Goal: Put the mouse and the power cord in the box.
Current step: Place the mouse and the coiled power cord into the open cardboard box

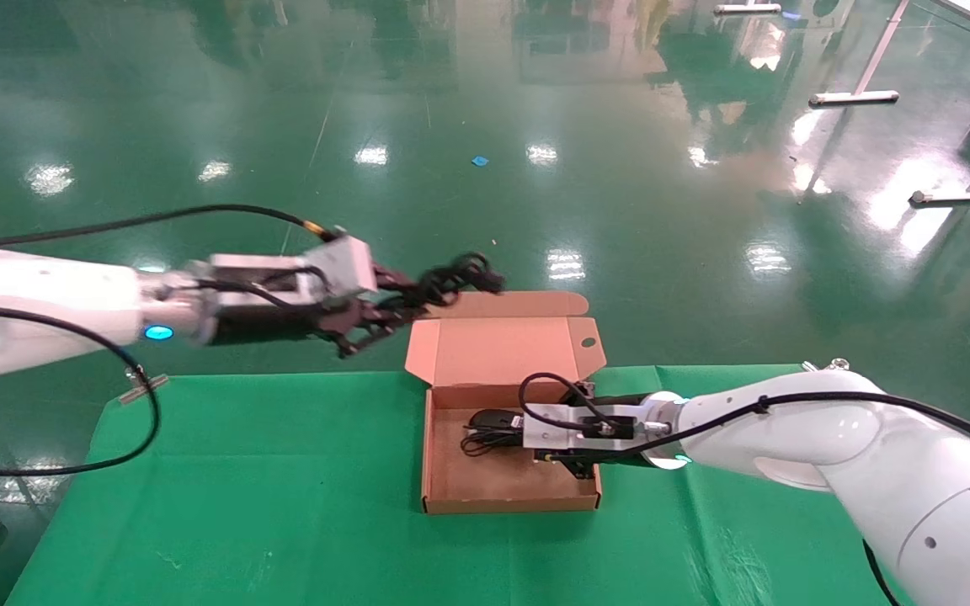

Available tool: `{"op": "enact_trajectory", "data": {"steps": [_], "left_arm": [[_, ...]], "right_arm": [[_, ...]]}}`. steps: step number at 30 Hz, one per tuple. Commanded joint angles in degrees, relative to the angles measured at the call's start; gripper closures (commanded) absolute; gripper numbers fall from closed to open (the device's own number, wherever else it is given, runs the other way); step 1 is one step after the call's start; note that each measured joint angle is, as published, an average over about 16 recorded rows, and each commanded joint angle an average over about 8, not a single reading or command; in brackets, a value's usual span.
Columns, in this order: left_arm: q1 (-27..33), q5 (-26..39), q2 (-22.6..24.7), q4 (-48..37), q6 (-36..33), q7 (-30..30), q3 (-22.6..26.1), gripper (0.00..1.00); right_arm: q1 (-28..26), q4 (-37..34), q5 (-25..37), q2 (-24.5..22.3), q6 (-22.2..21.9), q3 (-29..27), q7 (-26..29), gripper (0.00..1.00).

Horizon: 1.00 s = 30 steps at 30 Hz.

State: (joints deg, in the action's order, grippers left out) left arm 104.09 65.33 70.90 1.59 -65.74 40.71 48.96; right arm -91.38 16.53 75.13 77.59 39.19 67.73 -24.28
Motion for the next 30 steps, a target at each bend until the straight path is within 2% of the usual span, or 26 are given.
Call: {"op": "enact_trajectory", "data": {"steps": [1,7,11,15,20,21,22,28,29,30], "left_arm": [[-0.36,0.9,1.36,0.42,0.32,0.95,0.63,1.0],[-2.79,3.39,5.71,1.56,3.21,2.7,2.45,1.0],[-5.81,4.48,7.2,5.63,6.12,2.47,3.76,1.0],[-9.81,5.25,7.67,11.68,9.89,-0.13,5.99,1.0],[-13.58,5.68,7.76,16.92,14.91,-6.8,9.84,1.0],[-13.99,5.8,7.76,17.53,15.71,-8.18,10.63,0.96],[-14.3,5.88,7.75,17.98,16.32,-9.31,11.26,0.86],[-15.29,6.84,7.88,19.86,19.06,-13.77,14.43,0.12],[-15.37,6.92,7.9,20.0,19.25,-13.96,14.63,0.03],[-15.44,7.03,7.91,20.15,19.48,-14.22,14.88,0.0]], "right_arm": [[-0.02,-0.58,-0.69,-0.11,-0.09,-0.03,-0.55,0.0],[-2.86,-4.75,-2.75,-1.7,0.87,-1.41,-4.49,0.0],[-5.77,-6.86,-3.37,-4.06,2.52,-2.1,-8.76,0.0],[-8.16,-8.08,-3.21,-7.09,4.59,-2.23,-13.78,0.0],[-9.22,-9.24,-3.59,-9.76,7.22,-2.58,-18.24,0.0],[-9.28,-9.45,-3.75,-10.01,7.61,-2.7,-18.8,0.0],[-9.3,-9.61,-3.9,-10.19,7.93,-2.81,-19.22,0.0],[-9.65,-10.49,-4.69,-10.63,9.0,-3.36,-20.62,0.0],[-9.7,-10.57,-4.75,-10.68,9.07,-3.4,-20.68,0.0],[-9.75,-10.66,-4.81,-10.71,9.15,-3.44,-20.77,0.0]]}}
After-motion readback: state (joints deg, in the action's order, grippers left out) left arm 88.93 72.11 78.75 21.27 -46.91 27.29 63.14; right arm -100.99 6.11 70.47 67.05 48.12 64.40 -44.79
